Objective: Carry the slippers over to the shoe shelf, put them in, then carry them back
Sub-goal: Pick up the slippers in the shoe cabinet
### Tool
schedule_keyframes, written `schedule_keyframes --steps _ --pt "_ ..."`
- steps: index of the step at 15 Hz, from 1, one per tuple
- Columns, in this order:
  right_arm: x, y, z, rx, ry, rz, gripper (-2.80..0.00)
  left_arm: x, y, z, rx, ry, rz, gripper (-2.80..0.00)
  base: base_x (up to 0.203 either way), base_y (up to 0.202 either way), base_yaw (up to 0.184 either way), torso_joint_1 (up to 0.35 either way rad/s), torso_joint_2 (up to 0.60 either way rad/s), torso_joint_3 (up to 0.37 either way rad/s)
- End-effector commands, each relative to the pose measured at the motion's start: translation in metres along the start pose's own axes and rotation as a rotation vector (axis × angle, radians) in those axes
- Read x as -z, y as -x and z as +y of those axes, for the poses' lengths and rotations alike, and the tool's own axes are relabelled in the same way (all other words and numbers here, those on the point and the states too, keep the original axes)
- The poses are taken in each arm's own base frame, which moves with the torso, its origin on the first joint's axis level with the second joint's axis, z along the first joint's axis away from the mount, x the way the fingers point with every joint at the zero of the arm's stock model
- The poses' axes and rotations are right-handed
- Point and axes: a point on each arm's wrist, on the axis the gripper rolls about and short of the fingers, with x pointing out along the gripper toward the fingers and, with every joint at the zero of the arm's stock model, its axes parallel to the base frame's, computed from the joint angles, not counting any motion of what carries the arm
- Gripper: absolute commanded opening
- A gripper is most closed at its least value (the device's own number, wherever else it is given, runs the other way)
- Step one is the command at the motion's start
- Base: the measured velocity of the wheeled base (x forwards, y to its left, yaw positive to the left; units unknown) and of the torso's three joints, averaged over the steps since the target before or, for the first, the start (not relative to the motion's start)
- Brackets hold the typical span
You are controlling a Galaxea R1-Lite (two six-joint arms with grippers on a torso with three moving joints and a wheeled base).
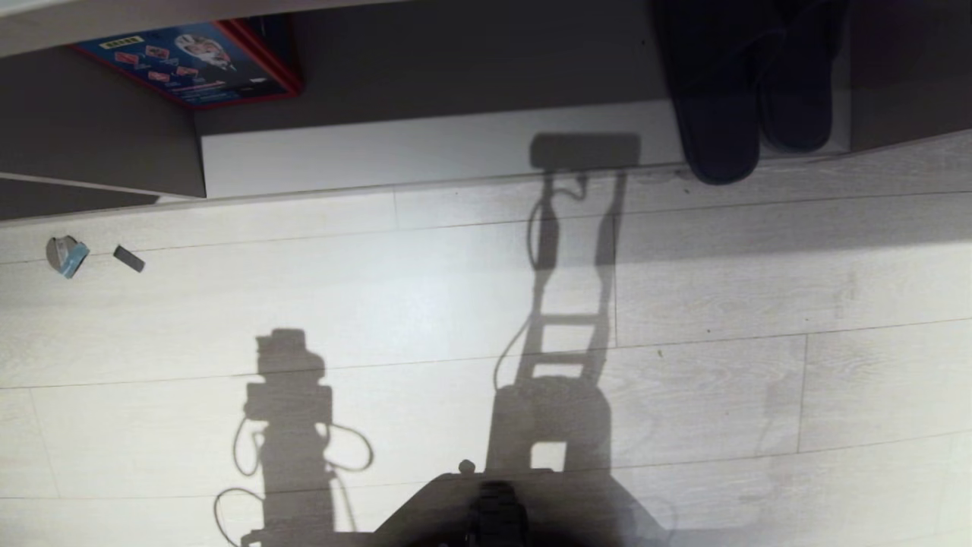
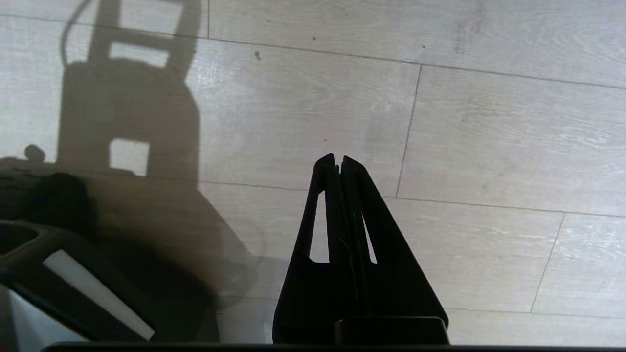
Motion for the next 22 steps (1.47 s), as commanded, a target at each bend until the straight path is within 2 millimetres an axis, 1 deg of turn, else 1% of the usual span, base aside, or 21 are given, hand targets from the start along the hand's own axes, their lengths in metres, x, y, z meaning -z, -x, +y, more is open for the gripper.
schedule_keyframes --steps 1,3,7,22 --pt "0.0015 -0.0001 0.0002 -0.007 -0.002 0.014 -2.8 -0.0001 -0.0001 0.0 0.001 0.001 0.001 -2.8 0.0 0.0 0.0 0.0 0.0 0.0" --pt "0.0034 -0.0001 0.0005 -0.007 -0.03 0.034 -2.8 -0.0001 -0.0001 0.0 0.0 0.003 0.001 -2.8 0.0 0.0 0.0 0.0 0.0 0.0" --pt "0.0033 -0.0001 0.0005 -0.007 -0.03 0.034 -2.8 -0.0001 -0.0001 0.0 0.0 0.003 0.001 -2.8 0.0 0.0 0.0 0.001 0.0 0.039" --pt "0.0032 -0.0001 0.0005 -0.005 -0.044 0.033 -2.8 -0.0001 -0.0001 0.0 0.0 0.003 0.001 -2.8 0.0 0.0 0.0 0.002 0.0 0.202"
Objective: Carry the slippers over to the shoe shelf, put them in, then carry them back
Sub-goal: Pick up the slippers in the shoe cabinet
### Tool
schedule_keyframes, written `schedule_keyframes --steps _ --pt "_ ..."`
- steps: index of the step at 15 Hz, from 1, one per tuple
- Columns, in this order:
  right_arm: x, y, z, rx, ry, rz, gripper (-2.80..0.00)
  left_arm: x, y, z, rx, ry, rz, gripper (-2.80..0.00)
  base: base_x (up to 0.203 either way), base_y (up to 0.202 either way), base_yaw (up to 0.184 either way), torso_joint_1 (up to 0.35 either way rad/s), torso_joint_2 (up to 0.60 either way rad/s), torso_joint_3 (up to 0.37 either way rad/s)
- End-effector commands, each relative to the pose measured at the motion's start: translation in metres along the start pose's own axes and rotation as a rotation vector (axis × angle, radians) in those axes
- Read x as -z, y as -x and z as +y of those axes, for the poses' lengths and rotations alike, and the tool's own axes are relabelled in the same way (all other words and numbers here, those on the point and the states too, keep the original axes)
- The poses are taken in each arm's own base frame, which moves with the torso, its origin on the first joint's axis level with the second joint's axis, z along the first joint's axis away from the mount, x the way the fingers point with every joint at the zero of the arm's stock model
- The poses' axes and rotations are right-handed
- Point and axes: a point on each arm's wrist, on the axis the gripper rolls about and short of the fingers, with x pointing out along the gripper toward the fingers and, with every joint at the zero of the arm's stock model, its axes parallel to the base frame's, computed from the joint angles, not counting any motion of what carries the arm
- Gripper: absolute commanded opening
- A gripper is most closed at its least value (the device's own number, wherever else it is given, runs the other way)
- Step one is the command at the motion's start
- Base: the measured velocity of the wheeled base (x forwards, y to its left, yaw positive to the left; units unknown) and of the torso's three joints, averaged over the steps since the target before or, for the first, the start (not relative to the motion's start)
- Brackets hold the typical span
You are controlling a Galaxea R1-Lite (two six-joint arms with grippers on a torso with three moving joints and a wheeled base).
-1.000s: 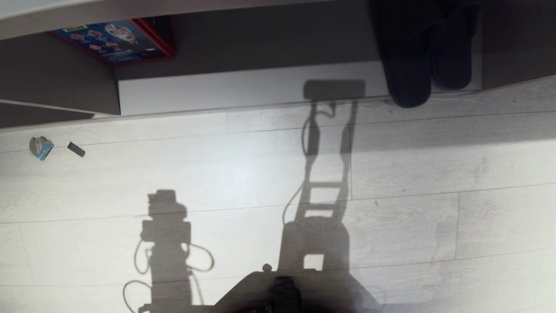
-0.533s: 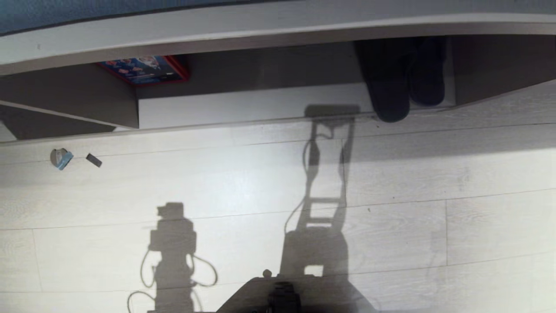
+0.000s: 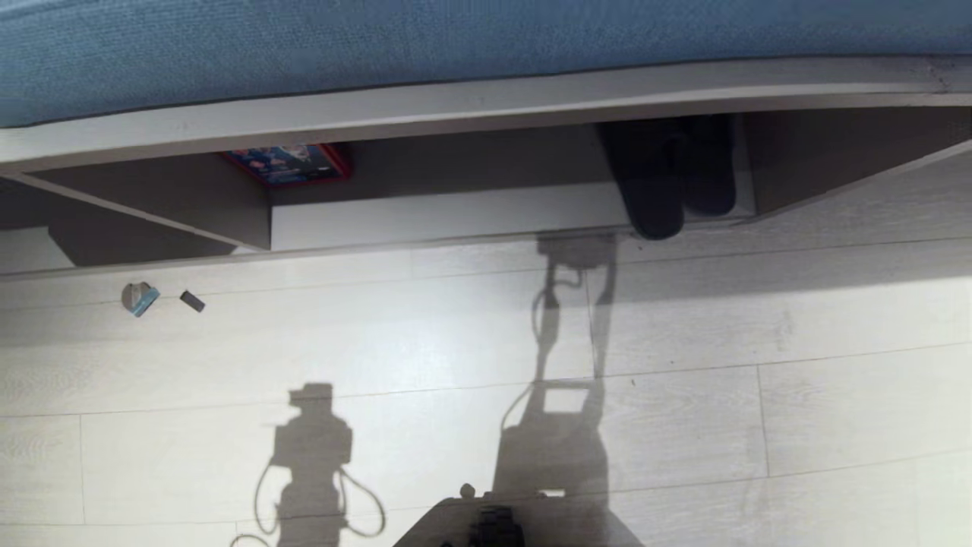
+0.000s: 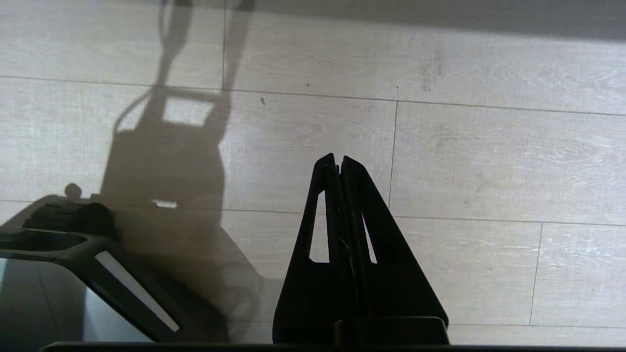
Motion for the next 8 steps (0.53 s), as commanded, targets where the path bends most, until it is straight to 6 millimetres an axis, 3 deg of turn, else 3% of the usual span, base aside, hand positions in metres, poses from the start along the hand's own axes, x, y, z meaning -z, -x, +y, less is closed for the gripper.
schedule_keyframes --steps 1,8 --pt "-0.0002 -0.0004 0.0 0.0 0.001 0.004 -2.8 -0.0001 -0.0001 0.0 0.0 0.001 0.001 -2.8 0.0 0.0 0.0 -0.002 0.0 0.2" --pt "0.0002 -0.0005 0.0001 -0.001 0.0 0.006 -2.8 -0.0001 -0.0001 0.0 0.0 -0.001 0.001 -2.8 0.0 0.0 0.0 0.001 0.0 0.2"
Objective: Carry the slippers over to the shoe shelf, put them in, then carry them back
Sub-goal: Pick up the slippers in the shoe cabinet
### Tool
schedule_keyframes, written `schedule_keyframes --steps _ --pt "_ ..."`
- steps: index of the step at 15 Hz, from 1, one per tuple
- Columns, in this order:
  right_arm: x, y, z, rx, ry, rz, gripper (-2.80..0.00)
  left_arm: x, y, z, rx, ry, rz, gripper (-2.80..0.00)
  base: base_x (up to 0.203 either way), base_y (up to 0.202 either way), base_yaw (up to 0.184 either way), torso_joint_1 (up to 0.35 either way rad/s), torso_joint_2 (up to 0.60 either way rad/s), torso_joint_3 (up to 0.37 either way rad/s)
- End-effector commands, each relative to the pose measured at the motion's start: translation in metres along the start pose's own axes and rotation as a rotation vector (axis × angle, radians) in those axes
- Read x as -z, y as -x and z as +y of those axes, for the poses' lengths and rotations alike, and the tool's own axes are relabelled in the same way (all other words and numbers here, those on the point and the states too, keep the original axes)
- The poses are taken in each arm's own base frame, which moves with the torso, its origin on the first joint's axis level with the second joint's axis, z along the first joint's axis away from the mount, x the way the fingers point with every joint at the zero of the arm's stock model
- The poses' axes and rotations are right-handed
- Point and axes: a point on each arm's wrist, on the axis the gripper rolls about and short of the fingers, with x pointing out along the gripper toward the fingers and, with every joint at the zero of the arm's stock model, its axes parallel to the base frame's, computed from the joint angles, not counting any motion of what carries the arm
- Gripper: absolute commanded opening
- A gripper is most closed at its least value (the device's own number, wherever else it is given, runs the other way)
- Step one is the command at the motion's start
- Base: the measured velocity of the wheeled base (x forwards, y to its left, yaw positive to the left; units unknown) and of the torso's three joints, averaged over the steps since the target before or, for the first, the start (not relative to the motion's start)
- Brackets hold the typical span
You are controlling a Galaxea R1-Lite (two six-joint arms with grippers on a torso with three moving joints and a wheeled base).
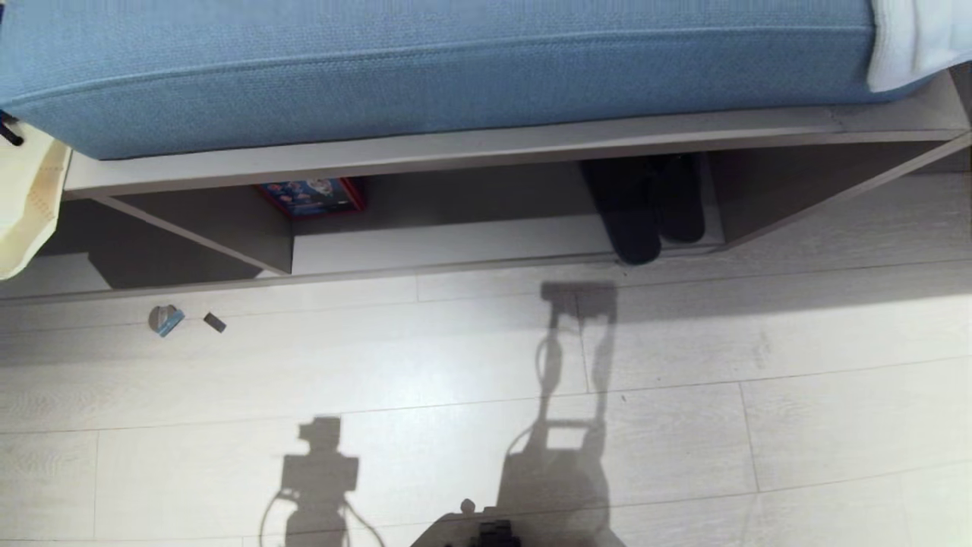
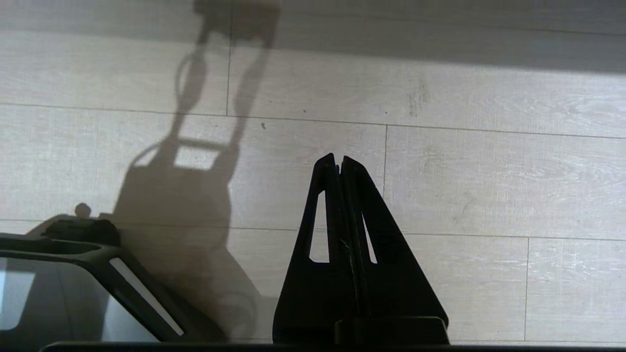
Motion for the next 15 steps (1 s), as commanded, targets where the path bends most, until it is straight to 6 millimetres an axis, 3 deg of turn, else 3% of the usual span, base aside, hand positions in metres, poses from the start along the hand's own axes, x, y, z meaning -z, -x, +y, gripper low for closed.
schedule_keyframes --steps 1,15 --pt "-0.0002 -0.0002 0.0 -0.001 0.002 0.002 -2.8 -0.0001 -0.0001 0.0 0.0 0.001 0.001 -2.8 0.0 0.0 0.0 0.002 0.0 0.203" --pt "-0.0001 -0.0002 0.0 -0.001 -0.002 0.003 -2.8 -0.0001 -0.0001 0.0 0.0 0.001 0.001 -2.8 0.0 0.0 0.0 0.002 0.0 0.2"
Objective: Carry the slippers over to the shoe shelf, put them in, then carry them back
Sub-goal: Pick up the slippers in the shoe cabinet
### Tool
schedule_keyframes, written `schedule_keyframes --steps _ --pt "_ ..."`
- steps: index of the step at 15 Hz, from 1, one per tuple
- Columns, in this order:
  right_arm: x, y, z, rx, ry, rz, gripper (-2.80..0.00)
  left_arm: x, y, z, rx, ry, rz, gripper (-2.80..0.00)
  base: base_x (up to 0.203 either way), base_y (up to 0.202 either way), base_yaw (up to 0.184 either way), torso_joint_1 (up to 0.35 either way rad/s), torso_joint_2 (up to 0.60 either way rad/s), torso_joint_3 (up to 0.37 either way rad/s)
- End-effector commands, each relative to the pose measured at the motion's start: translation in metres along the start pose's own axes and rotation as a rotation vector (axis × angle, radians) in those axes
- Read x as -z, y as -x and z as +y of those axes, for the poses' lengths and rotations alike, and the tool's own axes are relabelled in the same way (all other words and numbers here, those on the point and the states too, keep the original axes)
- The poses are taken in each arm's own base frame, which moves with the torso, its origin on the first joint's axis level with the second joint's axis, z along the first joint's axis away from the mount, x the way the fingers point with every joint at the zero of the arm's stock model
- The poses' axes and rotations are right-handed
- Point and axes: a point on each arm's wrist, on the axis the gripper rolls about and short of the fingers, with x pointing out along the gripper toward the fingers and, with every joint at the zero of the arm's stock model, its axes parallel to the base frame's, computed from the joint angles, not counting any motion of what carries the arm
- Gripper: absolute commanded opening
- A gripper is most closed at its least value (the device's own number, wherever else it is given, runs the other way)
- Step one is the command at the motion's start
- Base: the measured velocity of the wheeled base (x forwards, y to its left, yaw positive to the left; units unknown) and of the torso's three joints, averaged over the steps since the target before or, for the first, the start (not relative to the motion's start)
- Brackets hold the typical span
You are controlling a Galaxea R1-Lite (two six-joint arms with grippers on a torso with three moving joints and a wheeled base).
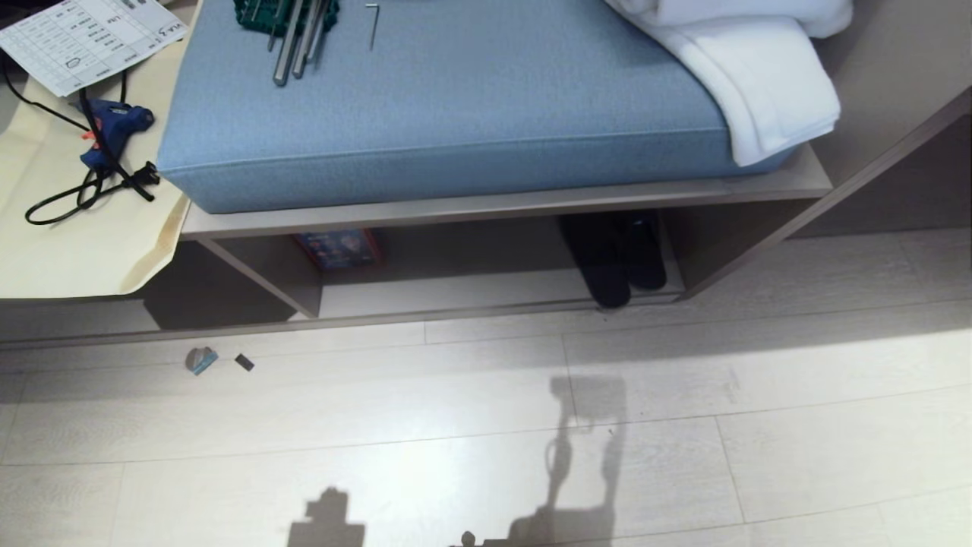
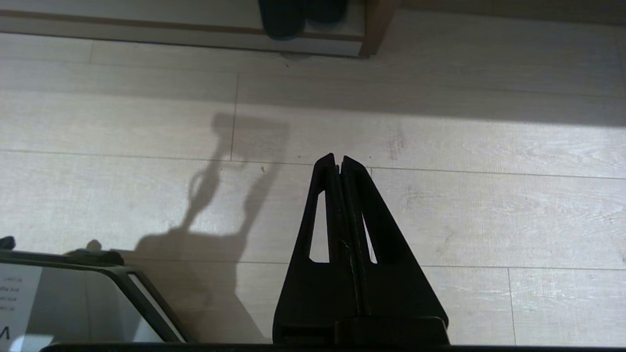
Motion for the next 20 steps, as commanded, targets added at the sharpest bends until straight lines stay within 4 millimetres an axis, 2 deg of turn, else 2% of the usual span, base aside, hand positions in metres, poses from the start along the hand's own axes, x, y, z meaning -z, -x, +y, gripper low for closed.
schedule_keyframes --steps 1,11,20 --pt "-0.0001 -0.0002 0.0 -0.001 0.001 0.002 -2.8 -0.0001 -0.0001 0.0 0.0 0.0 0.001 -2.8 0.0 0.0 0.0 0.005 0.01 0.206" --pt "0.0001 -0.0002 0.0 -0.001 -0.006 0.002 -2.8 -0.0001 -0.0001 0.0 0.0 -0.001 0.001 -2.8 0.0 0.0 0.0 0.004 0.0 0.199" --pt "0.0 -0.0002 0.0 -0.001 -0.006 0.003 -2.8 -0.0001 -0.0001 0.0 0.0 -0.001 0.001 -2.8 0.0 0.0 0.0 0.001 0.0 0.027"
